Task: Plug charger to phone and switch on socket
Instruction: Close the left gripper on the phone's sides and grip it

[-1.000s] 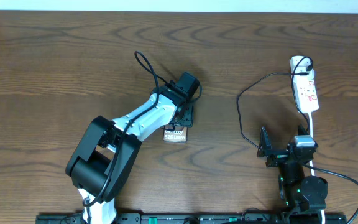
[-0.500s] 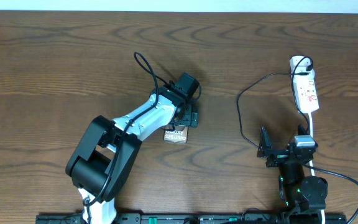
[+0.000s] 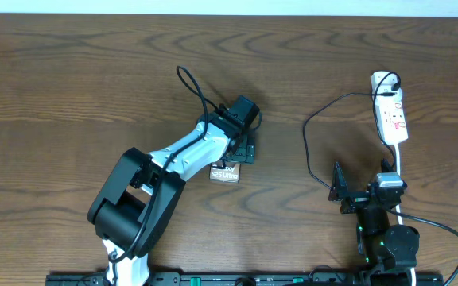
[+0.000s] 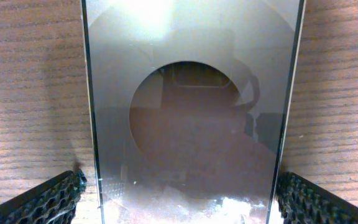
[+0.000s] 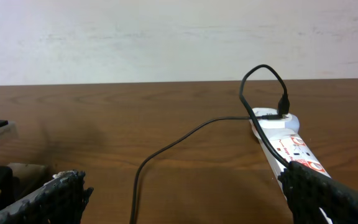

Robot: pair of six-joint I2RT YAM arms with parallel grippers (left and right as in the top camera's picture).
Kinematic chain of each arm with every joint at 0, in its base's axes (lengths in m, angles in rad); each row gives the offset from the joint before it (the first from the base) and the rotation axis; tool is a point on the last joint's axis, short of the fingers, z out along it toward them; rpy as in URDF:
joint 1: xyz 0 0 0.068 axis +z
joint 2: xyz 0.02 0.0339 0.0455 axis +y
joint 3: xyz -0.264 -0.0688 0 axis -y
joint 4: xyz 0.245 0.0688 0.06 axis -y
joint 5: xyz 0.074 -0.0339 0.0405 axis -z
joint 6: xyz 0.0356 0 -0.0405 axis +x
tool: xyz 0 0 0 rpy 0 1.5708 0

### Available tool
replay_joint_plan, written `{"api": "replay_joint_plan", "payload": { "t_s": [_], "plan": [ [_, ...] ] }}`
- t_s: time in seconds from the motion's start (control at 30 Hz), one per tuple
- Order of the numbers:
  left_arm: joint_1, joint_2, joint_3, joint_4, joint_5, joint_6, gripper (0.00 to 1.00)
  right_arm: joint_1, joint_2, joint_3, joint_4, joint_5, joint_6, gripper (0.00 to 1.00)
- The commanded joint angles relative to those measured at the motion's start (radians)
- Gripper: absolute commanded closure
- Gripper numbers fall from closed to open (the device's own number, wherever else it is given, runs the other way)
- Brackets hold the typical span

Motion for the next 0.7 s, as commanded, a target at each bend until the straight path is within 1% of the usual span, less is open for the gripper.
{"api": "replay_joint_plan", "payload": {
  "t_s": [0.0, 0.13, 0.2, 0.27, 0.43, 0.57, 0.67],
  "plan": [
    [-0.004, 0.074, -0.029, -0.028, 0.060, 0.003, 0.01, 0.006, -0.006, -0.002, -0.003, -0.002, -0.012, 0.01],
    [-0.004, 0.077, -0.029, -0.032, 0.060, 0.002, 0.10, 0.006, -0.006, -0.002, -0.003, -0.002, -0.012, 0.01],
    [-0.004, 0.077, -0.029, -0.031, 0.060, 0.002, 0.11, 0.006, -0.006, -0.002, -0.003, -0.002, -0.012, 0.01],
    [-0.004, 0.077, -0.029, -0.031, 0.060, 0.002, 0.15, 0.006, -0.006, -0.002, -0.003, -0.002, -0.012, 0.01],
    [-0.004, 0.077, -0.029, -0.031, 0.060, 0.002, 0.20, 0.006, -0.006, -0.002, -0.003, -0.002, -0.011, 0.01],
    [-0.004, 0.077, -0.023, -0.035, 0.060, 0.002, 0.20, 0.006, -0.006, -0.002, -0.003, -0.002, -0.012, 0.01],
    [-0.001, 0.077, 0.005, -0.071, 0.060, 0.016, 0.20, 0.006, -0.006, -0.002, -0.003, -0.002, -0.012, 0.01]
  ]
}}
